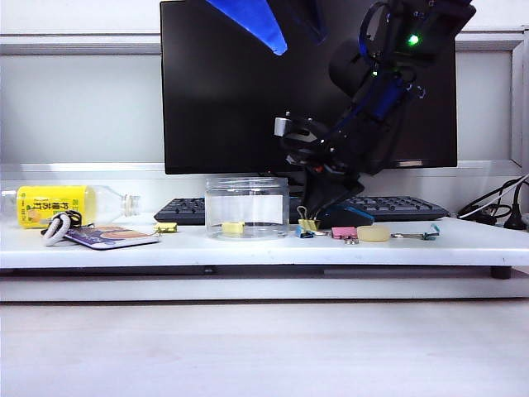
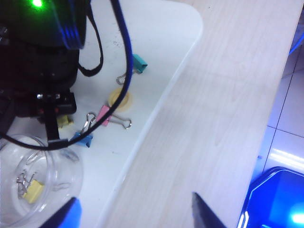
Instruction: Pick up the clips with the largest number of clips of the same color on the table and place them in a round transparent plastic box.
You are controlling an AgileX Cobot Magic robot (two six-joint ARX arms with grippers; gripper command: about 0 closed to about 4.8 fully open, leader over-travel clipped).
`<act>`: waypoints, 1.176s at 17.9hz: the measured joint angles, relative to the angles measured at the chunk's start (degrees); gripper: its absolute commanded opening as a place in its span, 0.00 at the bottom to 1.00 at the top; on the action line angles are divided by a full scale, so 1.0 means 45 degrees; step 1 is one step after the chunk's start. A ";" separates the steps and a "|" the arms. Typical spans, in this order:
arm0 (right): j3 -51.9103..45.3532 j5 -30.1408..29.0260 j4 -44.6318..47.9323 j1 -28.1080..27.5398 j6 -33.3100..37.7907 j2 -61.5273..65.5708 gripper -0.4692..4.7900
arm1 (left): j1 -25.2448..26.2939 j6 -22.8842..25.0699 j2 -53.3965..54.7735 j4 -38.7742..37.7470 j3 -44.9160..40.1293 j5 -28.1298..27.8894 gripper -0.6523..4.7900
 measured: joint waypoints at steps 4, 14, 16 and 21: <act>-0.0034 0.0510 -0.0194 -0.0092 -0.0204 -0.0767 0.14 | 0.0073 0.0573 0.0000 -0.0389 0.0000 -0.1195 0.69; -0.0034 0.0568 -0.0709 -0.0238 -0.0277 -0.1423 0.33 | 0.0092 0.0238 0.0000 -0.0704 -0.0005 -0.1365 0.69; -0.0034 0.0180 -0.0743 -0.0233 -0.0277 -0.1423 0.33 | 0.0092 0.0238 0.0000 -0.0729 -0.0005 -0.1365 0.70; -0.0073 0.0058 -0.1224 -0.0204 -0.0282 -0.0748 0.34 | 0.0092 0.0233 0.0000 -0.0724 -0.0005 -0.1360 0.69</act>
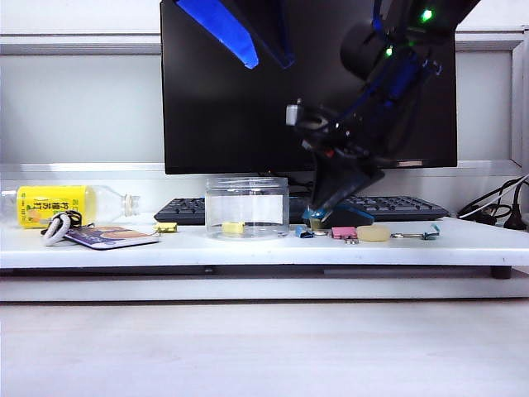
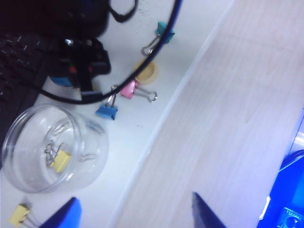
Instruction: Pick up the clips with the largest number of clips of the same color on the table and place them in a round transparent plastic box.
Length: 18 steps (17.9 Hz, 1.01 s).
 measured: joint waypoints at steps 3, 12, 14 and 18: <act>0.0005 -0.0189 0.0165 0.0068 -0.0005 -0.0015 0.38 | 0.0000 0.0000 0.0000 -0.0019 0.0000 -0.0005 0.69; 0.0039 -0.0393 -0.0083 0.0068 -0.0005 -0.0151 0.38 | 0.0000 0.0010 0.0000 0.0053 0.0000 -0.0005 0.69; 0.0044 -0.0656 -0.0097 0.0068 -0.0005 -0.0257 0.38 | 0.0000 0.0010 0.0000 0.0058 0.0000 -0.0005 0.69; 0.0039 -0.1112 -0.0345 0.0068 -0.0053 -0.0262 0.37 | 0.0000 0.0010 0.0000 0.0068 0.0000 -0.0005 0.69</act>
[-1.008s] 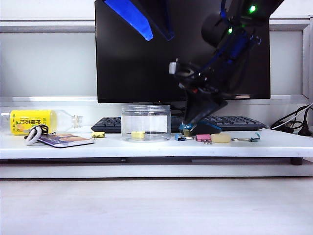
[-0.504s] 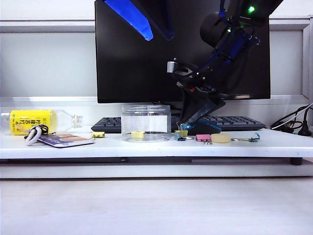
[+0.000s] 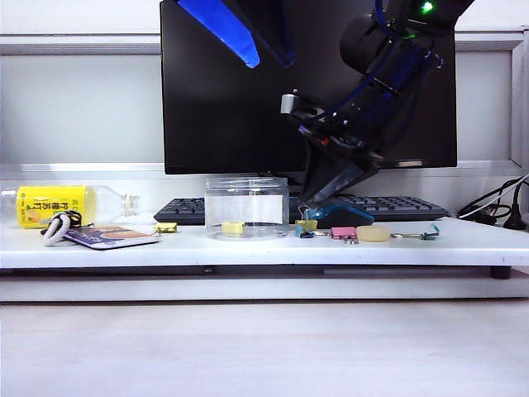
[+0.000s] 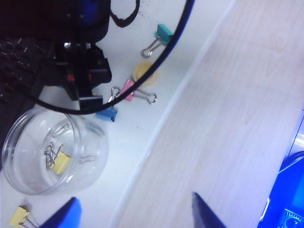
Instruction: Pick up the clips with the largest number of clips of the same color on the table and place them in a round transparent plastic box.
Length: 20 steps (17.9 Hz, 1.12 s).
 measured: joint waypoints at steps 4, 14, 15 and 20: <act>0.0000 -0.0321 -0.0291 0.0000 -0.0005 0.0000 0.37 | 0.0000 0.0000 0.0000 0.0000 0.0000 0.0005 0.69; -0.0015 -0.0204 -0.1812 0.0000 -0.1977 -0.1224 0.38 | 0.0000 0.0000 0.0000 0.0000 -0.0005 0.0389 0.69; -0.0029 -0.0097 -0.2045 0.0000 -0.2229 -0.1205 0.38 | 0.0000 0.0000 0.0000 0.0000 -0.0005 0.0486 0.69; -0.0024 0.0126 -0.2336 0.0000 -0.2778 -0.1156 0.39 | 0.0000 0.0000 0.0000 -0.0010 -0.0005 0.0505 0.69</act>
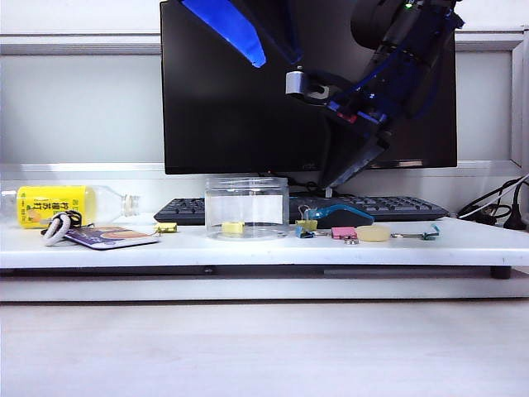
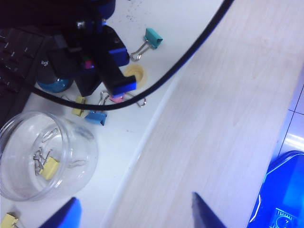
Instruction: Pick up the clips with the largest number of clips of the same color on the table and place them in a round transparent plastic box.
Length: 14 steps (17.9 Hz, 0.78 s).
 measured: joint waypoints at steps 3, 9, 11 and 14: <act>0.0000 0.0005 -0.0277 0.0044 -0.0481 0.0034 0.44 | 0.0000 0.0000 0.0000 0.0000 0.0005 0.0000 0.69; -0.0005 -0.0165 -0.0325 0.0364 -0.1030 0.0087 0.44 | 0.0000 0.0053 0.0000 0.0000 0.0000 0.0311 0.69; -0.0005 0.0078 -0.0287 0.0374 -0.1287 0.0092 0.44 | 0.0000 0.0053 0.0000 0.0000 0.0000 0.0311 0.69; -0.0005 0.0083 -0.0257 0.0374 -0.1350 0.0219 0.44 | 0.0000 0.0053 0.0000 -0.0005 0.0000 0.0325 0.69</act>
